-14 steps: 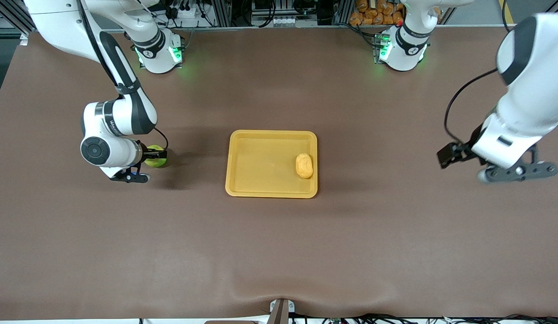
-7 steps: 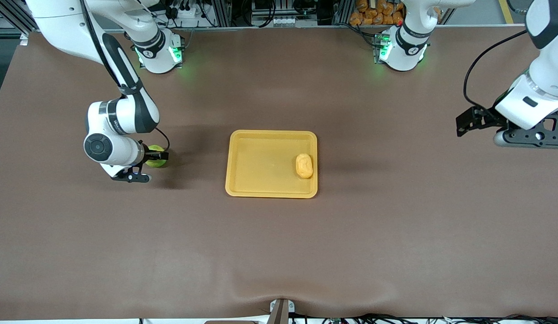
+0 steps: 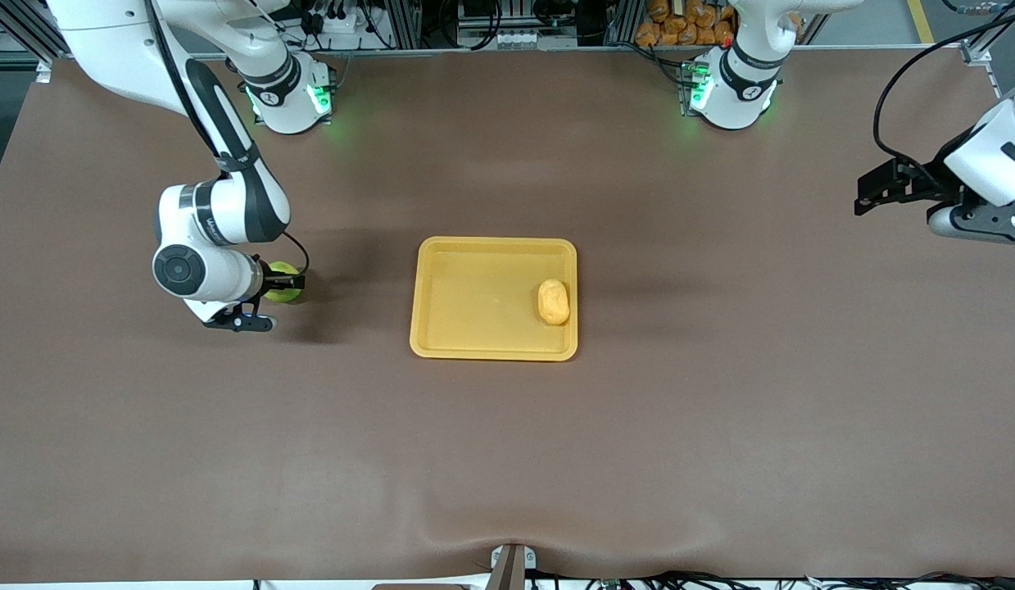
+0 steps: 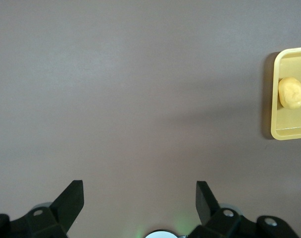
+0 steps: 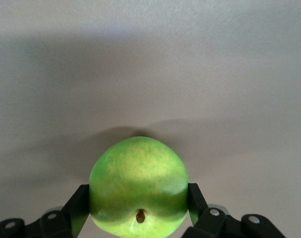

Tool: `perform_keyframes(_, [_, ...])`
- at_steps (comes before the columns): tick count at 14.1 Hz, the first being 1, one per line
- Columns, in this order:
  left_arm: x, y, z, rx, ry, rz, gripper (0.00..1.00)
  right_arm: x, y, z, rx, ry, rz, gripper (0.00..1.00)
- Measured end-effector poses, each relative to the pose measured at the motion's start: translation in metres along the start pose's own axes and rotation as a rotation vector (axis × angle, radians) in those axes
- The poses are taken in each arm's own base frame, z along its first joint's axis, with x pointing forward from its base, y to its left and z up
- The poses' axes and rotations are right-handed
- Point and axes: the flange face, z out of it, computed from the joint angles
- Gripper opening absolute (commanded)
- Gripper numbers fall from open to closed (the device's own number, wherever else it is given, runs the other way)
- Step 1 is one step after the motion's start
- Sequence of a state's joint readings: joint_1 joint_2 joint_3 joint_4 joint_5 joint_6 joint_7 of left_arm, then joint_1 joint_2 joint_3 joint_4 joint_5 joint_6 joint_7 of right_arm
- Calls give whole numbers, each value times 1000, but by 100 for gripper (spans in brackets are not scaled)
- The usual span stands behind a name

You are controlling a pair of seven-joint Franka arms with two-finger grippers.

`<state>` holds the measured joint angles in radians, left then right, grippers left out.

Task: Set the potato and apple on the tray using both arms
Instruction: 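Carry the apple with the right gripper over the tray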

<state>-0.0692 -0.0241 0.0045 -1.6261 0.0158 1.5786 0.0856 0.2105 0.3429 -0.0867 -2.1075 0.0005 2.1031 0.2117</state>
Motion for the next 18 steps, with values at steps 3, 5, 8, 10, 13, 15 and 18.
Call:
perform_keyframes(3, [-1,0,-10,1,15,0,100,6,-23,-53,45,-20,14,0])
perform_keyframes(5, [-3,0,-15,1,16,6,100,3,-50,-81,70,-15,31,0])
perform_keyframes(8, [-9,-1,-18,0,4,11,100,-16,-120,-101,51,21,90,0])
perform_keyframes(10, [-10,-8,-18,-1,1,-3,100,-30,-170,-104,38,39,123,0])
perform_keyframes(13, [-11,-14,-18,-1,-1,-14,100,-37,-222,-102,67,35,179,0])
perform_keyframes(15, [-11,-15,-18,-1,-1,-15,100,-35,-246,-98,91,25,206,0])
perform_keyframes(18, [-12,-18,-20,-1,2,-21,100,-31,-277,-83,127,34,240,0])
